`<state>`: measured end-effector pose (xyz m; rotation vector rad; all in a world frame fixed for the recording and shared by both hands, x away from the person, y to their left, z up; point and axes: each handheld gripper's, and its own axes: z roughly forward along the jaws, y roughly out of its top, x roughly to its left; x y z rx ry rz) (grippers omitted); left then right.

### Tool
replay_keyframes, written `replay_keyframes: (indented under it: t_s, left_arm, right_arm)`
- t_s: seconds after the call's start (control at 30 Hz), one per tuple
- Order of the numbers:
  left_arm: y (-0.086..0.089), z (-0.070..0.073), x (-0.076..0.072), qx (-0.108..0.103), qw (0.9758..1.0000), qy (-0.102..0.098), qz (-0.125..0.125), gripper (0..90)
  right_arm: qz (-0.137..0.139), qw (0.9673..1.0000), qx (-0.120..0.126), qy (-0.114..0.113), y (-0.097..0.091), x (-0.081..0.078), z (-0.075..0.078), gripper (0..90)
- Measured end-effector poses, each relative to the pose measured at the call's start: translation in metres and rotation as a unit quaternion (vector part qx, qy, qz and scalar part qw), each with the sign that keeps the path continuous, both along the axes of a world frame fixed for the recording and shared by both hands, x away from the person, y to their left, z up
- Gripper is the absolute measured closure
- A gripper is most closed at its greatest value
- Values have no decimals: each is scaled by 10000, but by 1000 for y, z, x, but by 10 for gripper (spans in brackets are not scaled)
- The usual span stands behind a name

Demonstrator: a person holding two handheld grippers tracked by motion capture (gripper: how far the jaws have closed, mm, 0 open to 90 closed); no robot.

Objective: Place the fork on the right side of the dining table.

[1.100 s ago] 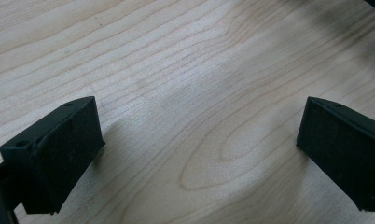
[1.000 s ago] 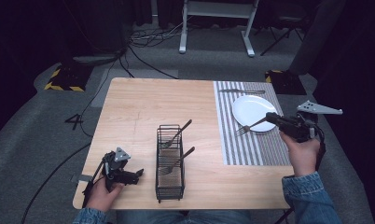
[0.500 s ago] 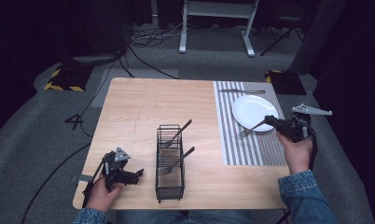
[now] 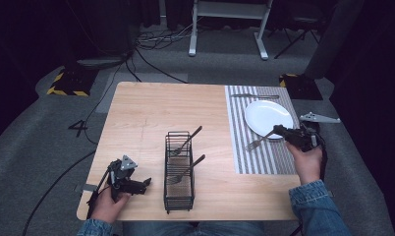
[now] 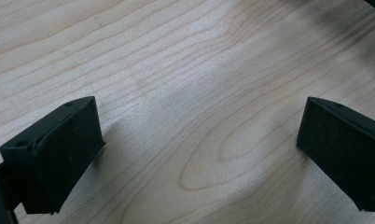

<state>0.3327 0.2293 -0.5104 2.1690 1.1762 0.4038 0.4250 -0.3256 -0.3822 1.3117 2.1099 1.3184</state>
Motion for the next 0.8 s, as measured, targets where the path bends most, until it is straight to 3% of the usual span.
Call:
replay_keyframes:
  t_s: [0.17,0.43,0.5,0.8]
  left_arm:
    - [0,0,0,-6,10000,-3,0,3]
    - [0,0,0,-6,10000,8,3,2]
    - [0,0,0,-4,10000,2,1,2]
    - [0,0,0,-6,10000,9,3,3]
  right_arm:
    - [-24,10000,2,56,-1,2,0,859]
    - [-217,9989,-334,237,-6,12,2,804]
    - [-338,9977,-469,357,-9,16,1,767]
    - [-522,9954,-526,609,-21,20,-8,650]
